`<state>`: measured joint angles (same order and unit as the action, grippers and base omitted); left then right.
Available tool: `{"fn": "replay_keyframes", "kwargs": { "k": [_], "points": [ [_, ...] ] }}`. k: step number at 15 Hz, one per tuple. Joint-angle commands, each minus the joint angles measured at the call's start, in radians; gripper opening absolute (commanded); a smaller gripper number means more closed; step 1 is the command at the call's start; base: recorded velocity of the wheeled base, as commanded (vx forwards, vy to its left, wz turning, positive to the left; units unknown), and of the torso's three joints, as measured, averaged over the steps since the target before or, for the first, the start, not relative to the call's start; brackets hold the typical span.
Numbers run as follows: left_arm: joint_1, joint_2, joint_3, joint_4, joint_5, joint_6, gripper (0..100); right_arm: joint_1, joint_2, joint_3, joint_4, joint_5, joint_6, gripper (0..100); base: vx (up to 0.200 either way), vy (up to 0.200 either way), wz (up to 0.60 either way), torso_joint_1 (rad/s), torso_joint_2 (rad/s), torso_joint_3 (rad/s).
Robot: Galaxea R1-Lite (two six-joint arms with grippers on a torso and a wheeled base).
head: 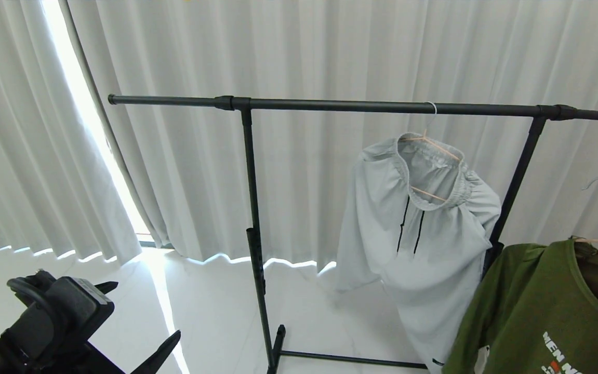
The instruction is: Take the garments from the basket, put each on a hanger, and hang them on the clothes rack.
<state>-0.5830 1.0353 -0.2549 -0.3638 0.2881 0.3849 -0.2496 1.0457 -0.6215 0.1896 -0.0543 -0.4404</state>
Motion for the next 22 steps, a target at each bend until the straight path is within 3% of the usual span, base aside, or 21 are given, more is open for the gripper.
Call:
{"fn": "replay_keyframes", "kwargs": {
  "k": [1, 3, 8, 14, 17, 20, 22],
  "points": [
    [0.000, 0.002, -0.003, -0.001, 0.000, 0.000, 100, 0.000, 0.005, 0.000, 0.001, -0.001, 0.000, 0, 0.000, -0.200, 0.00, 0.012, 0.01, -0.002],
    [0.000, 0.002, -0.003, -0.001, 0.000, 0.000, 100, 0.000, 0.005, 0.000, 0.001, 0.001, 0.000, 0, 0.000, -0.200, 0.00, 0.000, 0.00, 0.002],
    [0.000, 0.002, -0.004, -0.001, 0.000, -0.001, 100, 0.001, 0.016, -0.015, -0.007, 0.010, 0.002, 0, 0.000, 0.000, 0.00, 0.000, 0.00, 0.000],
    [0.000, 0.011, -0.020, -0.001, -0.001, -0.004, 100, 0.006, 0.082, -0.116, -0.007, 0.013, 0.003, 0, 0.000, 0.000, 0.00, 0.000, 0.00, 0.000],
    [0.000, 0.011, -0.020, -0.001, -0.003, -0.004, 100, 0.010, 0.094, -0.142, -0.007, 0.014, 0.009, 0, 0.200, 0.000, 0.00, 0.001, 0.00, 0.009],
    [0.000, 0.011, -0.020, -0.001, -0.004, -0.004, 100, 0.128, 0.103, -0.179, 0.001, 0.037, 0.160, 0, 0.200, 0.000, 0.00, 0.012, 0.00, -0.002],
    [-0.001, 0.011, -0.020, -0.001, -0.004, -0.004, 100, 0.161, 0.115, -0.195, -0.004, 0.039, 0.184, 0, 0.200, 0.000, 0.00, 0.000, 0.00, 0.002]
  ]
}}
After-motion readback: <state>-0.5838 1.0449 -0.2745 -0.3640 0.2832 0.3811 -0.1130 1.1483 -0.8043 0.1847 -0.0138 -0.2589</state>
